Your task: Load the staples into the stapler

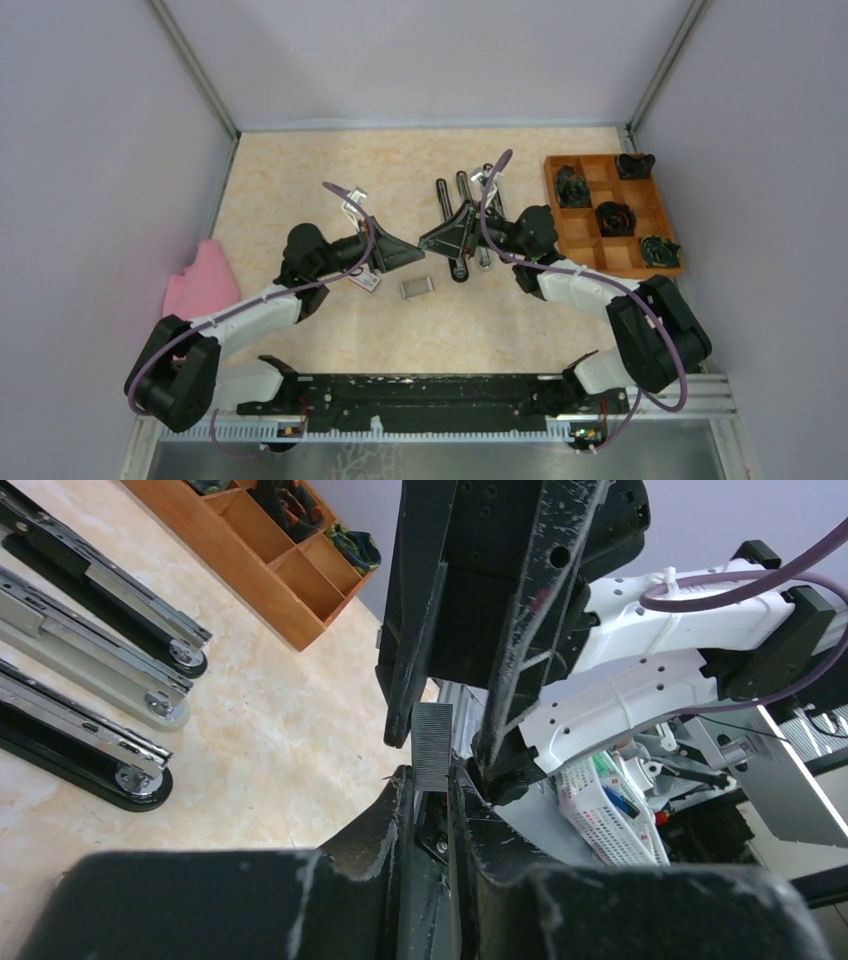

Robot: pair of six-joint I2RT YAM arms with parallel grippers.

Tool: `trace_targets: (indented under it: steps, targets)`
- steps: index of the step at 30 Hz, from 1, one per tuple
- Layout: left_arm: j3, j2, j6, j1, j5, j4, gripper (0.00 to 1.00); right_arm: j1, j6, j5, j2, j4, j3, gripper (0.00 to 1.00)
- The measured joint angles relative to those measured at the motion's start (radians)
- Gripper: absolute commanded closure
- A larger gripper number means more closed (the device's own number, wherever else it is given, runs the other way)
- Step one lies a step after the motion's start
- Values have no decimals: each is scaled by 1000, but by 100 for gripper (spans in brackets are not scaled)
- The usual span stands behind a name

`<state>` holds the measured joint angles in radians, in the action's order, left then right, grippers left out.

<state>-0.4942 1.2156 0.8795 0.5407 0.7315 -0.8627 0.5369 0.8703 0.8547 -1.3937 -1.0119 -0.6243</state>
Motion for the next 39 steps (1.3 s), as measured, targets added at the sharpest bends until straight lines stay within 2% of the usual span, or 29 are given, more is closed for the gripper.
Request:
trace_targets:
  steps: [3, 7, 14, 19, 29, 36, 39]
  targets:
    - [2, 2, 3, 0, 4, -11, 78, 1, 14, 8, -10, -26, 0, 81]
    - [8, 2, 5, 0, 8, -24, 75, 1, 28, 16, -22, -48, 0, 86]
    - [24, 3, -2, 0, 2, -23, 48, 4, 9, 30, -23, -31, -3, 87]
    - [42, -10, -44, -11, -34, 41, 32, 5, -112, -7, 5, 151, -40, 87]
    - [53, -158, -206, -33, -257, 369, 9, 5, -403, -231, 58, 622, -164, 87]
    - [53, -235, -294, -36, -482, 574, 1, 11, -526, -435, 58, 867, -223, 87]
    - [54, -251, -319, -38, -573, 631, 1, 24, -558, -510, 55, 934, -244, 87]
